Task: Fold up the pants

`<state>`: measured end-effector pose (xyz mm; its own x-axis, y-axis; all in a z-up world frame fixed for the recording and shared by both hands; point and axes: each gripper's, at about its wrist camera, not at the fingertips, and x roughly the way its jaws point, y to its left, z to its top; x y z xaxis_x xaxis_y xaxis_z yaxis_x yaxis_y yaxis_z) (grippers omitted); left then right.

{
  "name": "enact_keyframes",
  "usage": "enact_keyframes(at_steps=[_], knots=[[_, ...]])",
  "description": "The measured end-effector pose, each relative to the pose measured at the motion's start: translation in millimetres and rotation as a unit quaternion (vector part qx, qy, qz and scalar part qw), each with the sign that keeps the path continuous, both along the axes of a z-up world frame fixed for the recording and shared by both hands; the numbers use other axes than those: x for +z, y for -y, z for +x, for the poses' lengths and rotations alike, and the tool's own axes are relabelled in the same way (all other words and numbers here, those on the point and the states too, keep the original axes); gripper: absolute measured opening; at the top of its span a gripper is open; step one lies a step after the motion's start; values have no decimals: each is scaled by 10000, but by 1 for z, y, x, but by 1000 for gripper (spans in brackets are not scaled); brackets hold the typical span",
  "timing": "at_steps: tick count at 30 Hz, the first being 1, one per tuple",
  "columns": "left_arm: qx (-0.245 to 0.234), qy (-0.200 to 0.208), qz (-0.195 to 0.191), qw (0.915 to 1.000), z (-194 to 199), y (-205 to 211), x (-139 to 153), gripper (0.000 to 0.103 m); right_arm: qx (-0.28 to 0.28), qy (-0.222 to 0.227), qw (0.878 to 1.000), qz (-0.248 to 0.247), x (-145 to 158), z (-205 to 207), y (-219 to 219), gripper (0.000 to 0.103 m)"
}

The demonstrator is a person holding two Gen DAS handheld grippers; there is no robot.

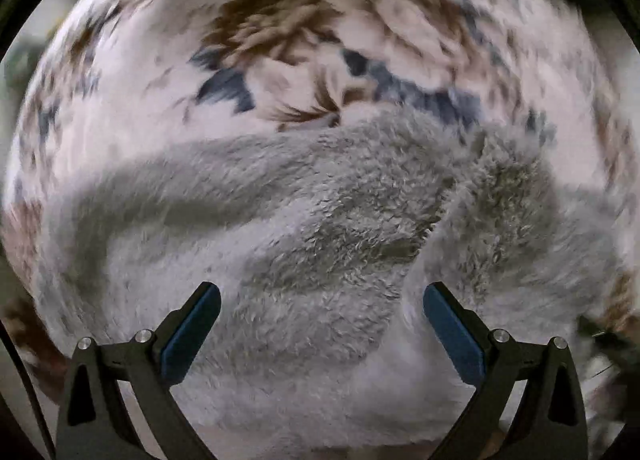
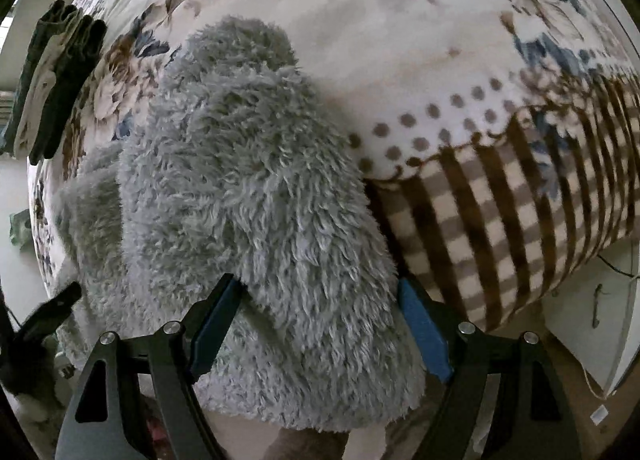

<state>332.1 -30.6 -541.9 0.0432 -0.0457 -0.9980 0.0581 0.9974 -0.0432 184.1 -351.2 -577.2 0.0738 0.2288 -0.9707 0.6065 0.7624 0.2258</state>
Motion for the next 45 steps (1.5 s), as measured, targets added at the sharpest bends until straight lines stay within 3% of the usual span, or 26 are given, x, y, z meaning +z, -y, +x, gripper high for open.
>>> enact_keyframes(at_steps=[2,4,5,7,9,11,13,15,19,21,24,27,30,32,37,39,40,42,45], knots=[[275,-78,-854,9959,3,-1,6,103,33,-33,10000,-1,1,1,1,83],[259,-209,-1296,9910,8,12,-4,103,7,-58,10000,33,3,0,4,83],[179,-253,-1364,9902,11,22,-11,103,6,-88,10000,39,3,1,5,83],[-72,-381,-1136,9928,15,42,-34,102,27,-140,9999,17,1,4,6,83],[-427,-484,-960,9933,14,60,-55,72,39,-198,9998,16,0,4,10,83],[-753,-277,-1033,9914,7,72,-52,21,45,-237,9997,11,-3,6,13,83],[-920,59,-983,9909,-2,74,-33,16,78,-274,9996,-6,-7,7,17,83],[-626,198,-1148,9912,-11,60,-14,15,111,-295,9995,2,-11,11,17,83],[283,-9,-1449,9890,-30,13,3,14,283,-258,9992,106,-13,22,10,83],[716,-218,-1401,9873,-44,-8,-7,14,431,-262,9986,147,-14,30,2,83],[979,-547,-1318,9849,-52,-14,-32,17,686,-295,9970,183,-13,40,-12,83],[1175,-658,-1576,9783,-48,-24,-31,25,885,-275,9957,68,-7,49,-21,83],[1213,-312,-1653,9783,-40,-32,-4,42,892,-204,9957,115,1,54,-26,83],[1182,-62,-1602,9800,-36,-41,10,64,884,-183,9958,122,5,55,-30,83],[861,-33,-1608,9832,1,-28,-15,64,859,-201,9960,104,10,51,-29,83],[532,-157,-1524,9868,13,-12,-36,42,858,-246,9960,51,10,51,-32,83],[415,-151,-1438,9886,13,-13,-41,25,874,-249,9959,14,10,51,-33,83],[351,-118,-1150,9927,15,-12,-50,25,934,-265,9952,-101,10,53,-38,83],[591,-151,-1302,9896,14,-23,-51,28,1057,-312,9934,-322,11,56,-49,83]])
